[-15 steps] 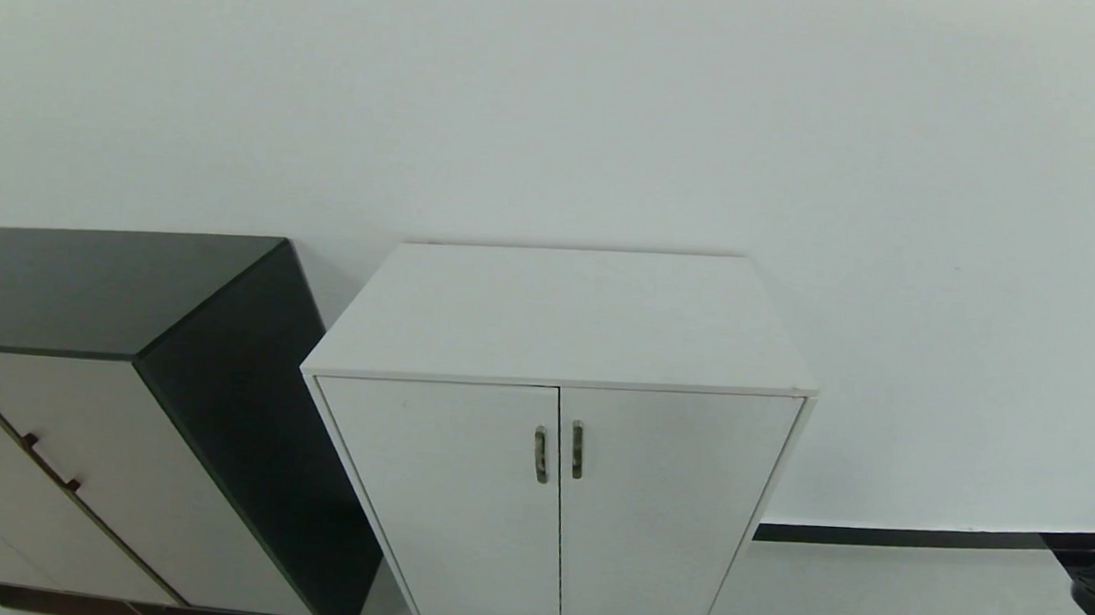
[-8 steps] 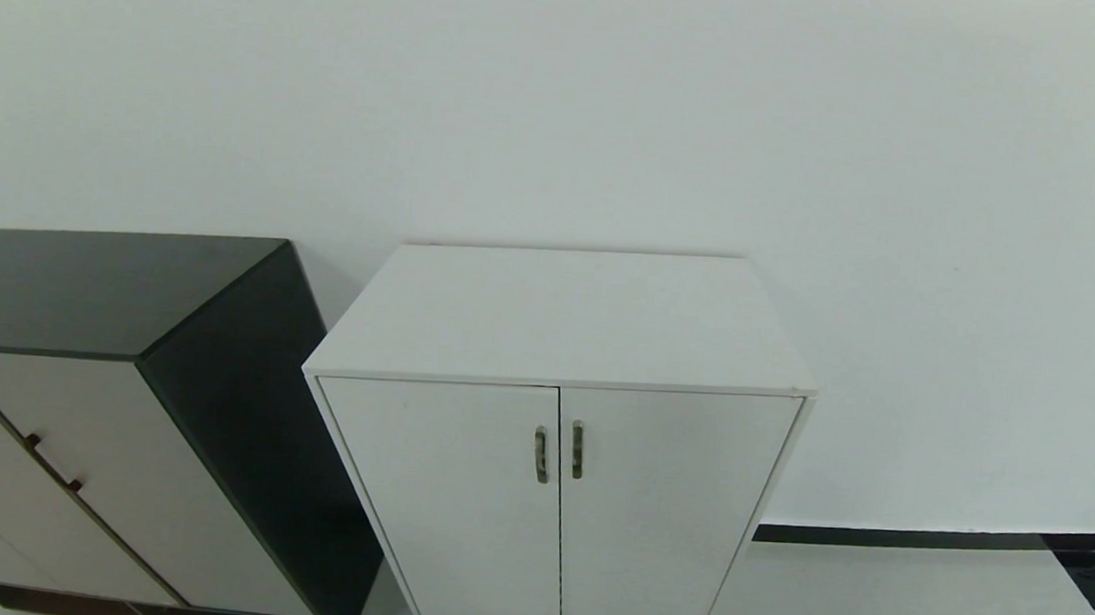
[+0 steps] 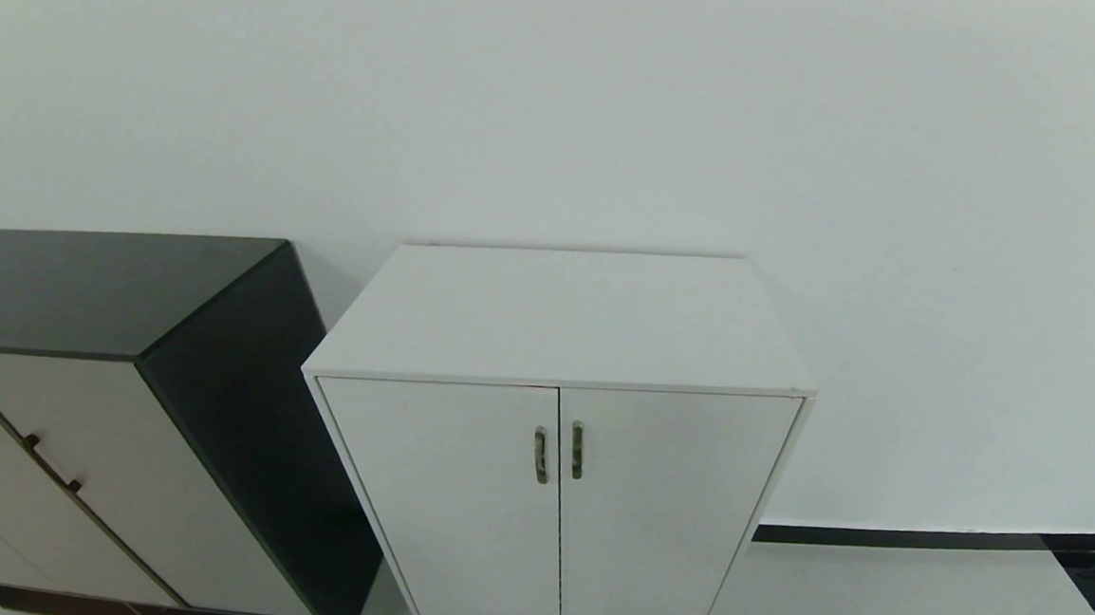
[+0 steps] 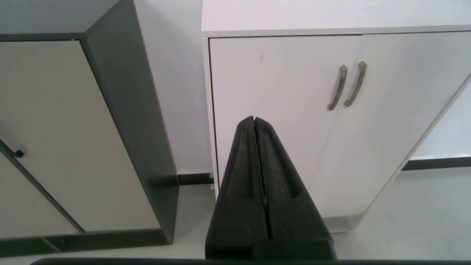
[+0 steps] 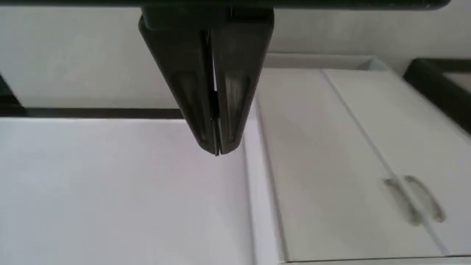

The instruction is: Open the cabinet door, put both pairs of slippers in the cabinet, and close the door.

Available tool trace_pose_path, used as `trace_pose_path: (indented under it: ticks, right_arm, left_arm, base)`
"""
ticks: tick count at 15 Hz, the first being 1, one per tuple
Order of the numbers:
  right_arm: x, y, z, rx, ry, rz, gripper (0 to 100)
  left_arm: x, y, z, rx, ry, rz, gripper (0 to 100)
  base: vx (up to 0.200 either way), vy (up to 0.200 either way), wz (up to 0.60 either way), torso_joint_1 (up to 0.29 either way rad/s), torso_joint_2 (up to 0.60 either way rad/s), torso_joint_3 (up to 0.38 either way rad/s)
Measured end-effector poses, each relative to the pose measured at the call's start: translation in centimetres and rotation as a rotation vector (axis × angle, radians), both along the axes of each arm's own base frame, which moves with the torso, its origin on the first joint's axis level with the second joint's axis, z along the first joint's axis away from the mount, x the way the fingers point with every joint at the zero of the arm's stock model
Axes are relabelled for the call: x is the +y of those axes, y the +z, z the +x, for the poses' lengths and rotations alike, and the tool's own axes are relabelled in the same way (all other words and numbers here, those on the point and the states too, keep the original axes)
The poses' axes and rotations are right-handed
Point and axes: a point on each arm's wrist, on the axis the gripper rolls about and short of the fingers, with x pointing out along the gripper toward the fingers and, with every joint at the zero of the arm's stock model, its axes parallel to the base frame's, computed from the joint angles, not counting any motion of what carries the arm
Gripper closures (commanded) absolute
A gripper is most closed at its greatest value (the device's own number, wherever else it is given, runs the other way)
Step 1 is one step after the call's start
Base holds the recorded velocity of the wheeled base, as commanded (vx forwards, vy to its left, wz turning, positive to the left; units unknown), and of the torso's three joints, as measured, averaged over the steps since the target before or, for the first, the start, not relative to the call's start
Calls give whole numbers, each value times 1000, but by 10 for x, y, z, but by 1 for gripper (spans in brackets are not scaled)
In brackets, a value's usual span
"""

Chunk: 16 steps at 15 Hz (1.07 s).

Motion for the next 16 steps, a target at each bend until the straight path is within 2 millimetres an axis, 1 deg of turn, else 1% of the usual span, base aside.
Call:
trace_pose_path:
  ticks: [2, 5, 10, 16]
  right_arm:
    - [1, -1, -1, -10, -52, -3, 100]
    - [2, -1, -3, -43, 6, -7, 100]
    - [2, -2, -7, -92, -13, -2, 100]
    - [2, -2, -8, -101, -15, 0, 100]
  left_arm:
    - [0, 0, 0, 0, 0, 0, 100]
    - [0, 0, 0, 0, 0, 0, 100]
    - [0, 0, 0, 0, -1, 3, 100]
    - [0, 0, 0, 0, -1, 3, 100]
  base:
    - [0, 0, 0, 0, 0, 0]
    - [0, 0, 0, 0, 0, 0]
    - [0, 0, 0, 0, 0, 0]
    - [0, 0, 0, 0, 0, 0]
